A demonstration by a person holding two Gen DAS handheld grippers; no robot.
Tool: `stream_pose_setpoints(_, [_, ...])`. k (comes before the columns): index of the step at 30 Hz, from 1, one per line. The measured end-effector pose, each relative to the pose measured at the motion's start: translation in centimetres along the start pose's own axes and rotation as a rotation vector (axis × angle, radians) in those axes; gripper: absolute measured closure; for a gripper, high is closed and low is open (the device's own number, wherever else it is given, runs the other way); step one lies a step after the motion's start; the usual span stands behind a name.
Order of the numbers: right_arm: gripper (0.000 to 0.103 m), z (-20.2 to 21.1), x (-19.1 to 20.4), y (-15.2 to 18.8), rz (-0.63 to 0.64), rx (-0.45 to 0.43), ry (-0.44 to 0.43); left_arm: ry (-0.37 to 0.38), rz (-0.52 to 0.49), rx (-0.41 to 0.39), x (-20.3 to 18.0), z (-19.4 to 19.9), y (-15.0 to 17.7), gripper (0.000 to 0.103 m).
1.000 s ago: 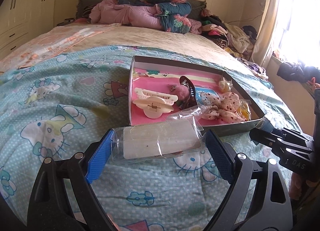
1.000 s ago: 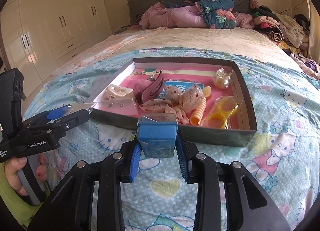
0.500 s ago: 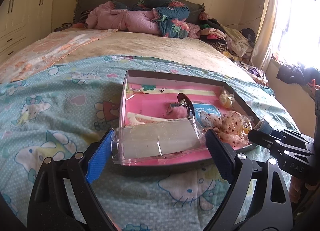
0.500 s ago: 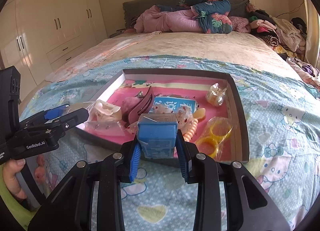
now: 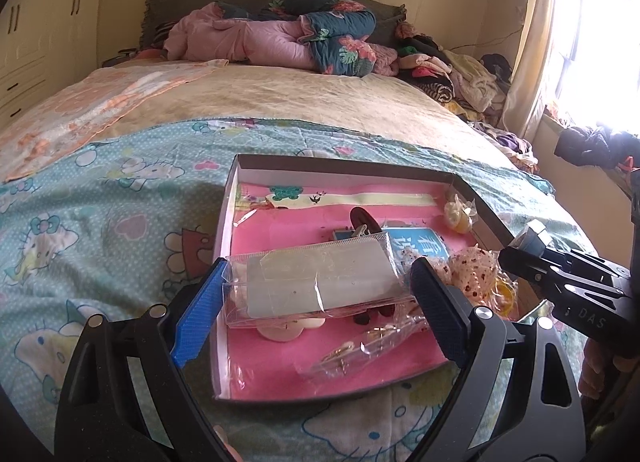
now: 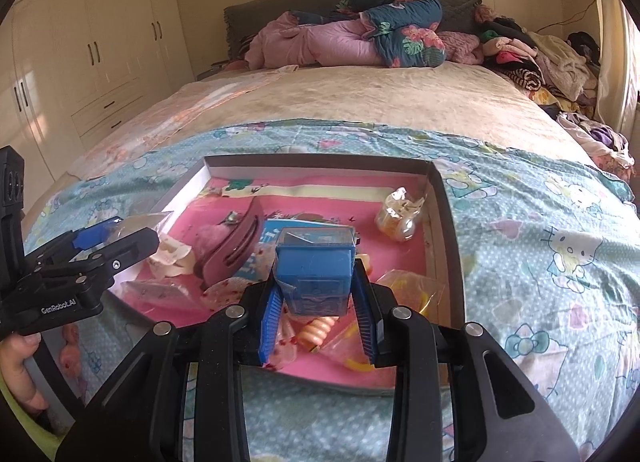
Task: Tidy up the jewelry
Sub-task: 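Carry the blue box and clear bag into the box while both tools open to release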
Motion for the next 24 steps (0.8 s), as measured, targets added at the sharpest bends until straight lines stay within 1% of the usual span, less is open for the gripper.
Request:
stream_pose_setpoints(9, [0.071,-1.7,-1.7,-0.4,-0.023,0.03,0.068,-0.007,-0.008,-0.001,-0.3,-1.3,-0.4,0.021])
stream_pose_setpoints(15, [0.071,-2.4,-2.0,0.3,-0.044,0.05,0.052,-0.015,-0.006,0.005,-0.2,-2.0,-0.5,0.021])
stream_pose_setpoints(24, [0.07,-2.4,-1.2,1.3,-0.047,0.065,0.007,-0.021,-0.002,0.018,0.2,-2.7,-0.6,0.021])
Point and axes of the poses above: each gripper's, at about its wrist camera, not at the fingertips, and z roughly against the way its jaws point, x to its left, y to its underside, the point moved 1 cm from there along -z, roughly the way its jaws point, and after that the axes turned 5 degrees about z, right-handed, at the moved point
